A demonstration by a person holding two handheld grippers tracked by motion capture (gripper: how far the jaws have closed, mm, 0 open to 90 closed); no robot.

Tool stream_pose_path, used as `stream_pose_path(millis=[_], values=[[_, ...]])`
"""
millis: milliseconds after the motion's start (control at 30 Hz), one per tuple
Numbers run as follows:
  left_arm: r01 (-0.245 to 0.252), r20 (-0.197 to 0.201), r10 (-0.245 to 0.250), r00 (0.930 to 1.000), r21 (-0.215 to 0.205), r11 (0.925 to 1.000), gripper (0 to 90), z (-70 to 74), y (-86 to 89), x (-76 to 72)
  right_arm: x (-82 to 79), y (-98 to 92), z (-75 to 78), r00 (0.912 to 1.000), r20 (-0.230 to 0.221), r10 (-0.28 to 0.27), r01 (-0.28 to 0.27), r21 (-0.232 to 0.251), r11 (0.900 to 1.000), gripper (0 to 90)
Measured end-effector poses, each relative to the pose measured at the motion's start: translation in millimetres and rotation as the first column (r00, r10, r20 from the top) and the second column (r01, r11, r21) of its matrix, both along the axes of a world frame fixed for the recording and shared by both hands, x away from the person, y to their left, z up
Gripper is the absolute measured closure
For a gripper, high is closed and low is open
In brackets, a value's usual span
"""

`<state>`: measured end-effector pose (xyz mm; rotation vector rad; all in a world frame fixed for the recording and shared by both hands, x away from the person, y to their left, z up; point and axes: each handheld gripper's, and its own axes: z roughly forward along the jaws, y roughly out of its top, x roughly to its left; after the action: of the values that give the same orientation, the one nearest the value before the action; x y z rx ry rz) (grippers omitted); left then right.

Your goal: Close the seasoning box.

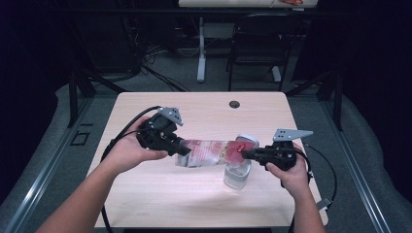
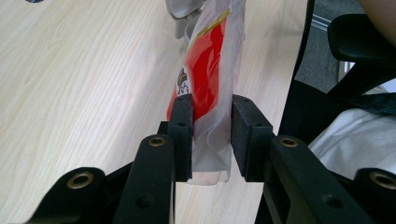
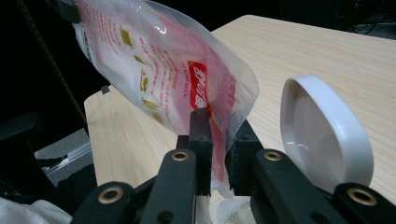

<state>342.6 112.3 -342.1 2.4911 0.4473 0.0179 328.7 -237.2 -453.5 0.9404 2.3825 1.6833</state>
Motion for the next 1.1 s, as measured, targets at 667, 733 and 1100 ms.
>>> stream_pose_path(millis=[667, 733, 1100], values=[[0.0, 0.008, 0.0, 1.0, -0.009, 1.0, 71.9, 3.1, 0.6, -0.3, 0.8, 3.4, -1.8, 1.0, -0.005, 0.006, -0.006, -0.01, 1.0, 82.5], [0.002, 0.007, -0.002, 1.0, -0.008, 1.0, 71.9, 3.7, 0.5, 0.2, 0.9, 3.3, -2.0, 1.0, -0.006, 0.007, -0.007, -0.008, 1.0, 82.5], [-0.001, 0.0, 0.001, 1.0, -0.02, 0.9998, 72.3, 4.1, -0.5, 1.3, 1.1, 3.1, -2.7, 1.0, -0.008, 0.005, -0.005, -0.002, 1.0, 82.4]])
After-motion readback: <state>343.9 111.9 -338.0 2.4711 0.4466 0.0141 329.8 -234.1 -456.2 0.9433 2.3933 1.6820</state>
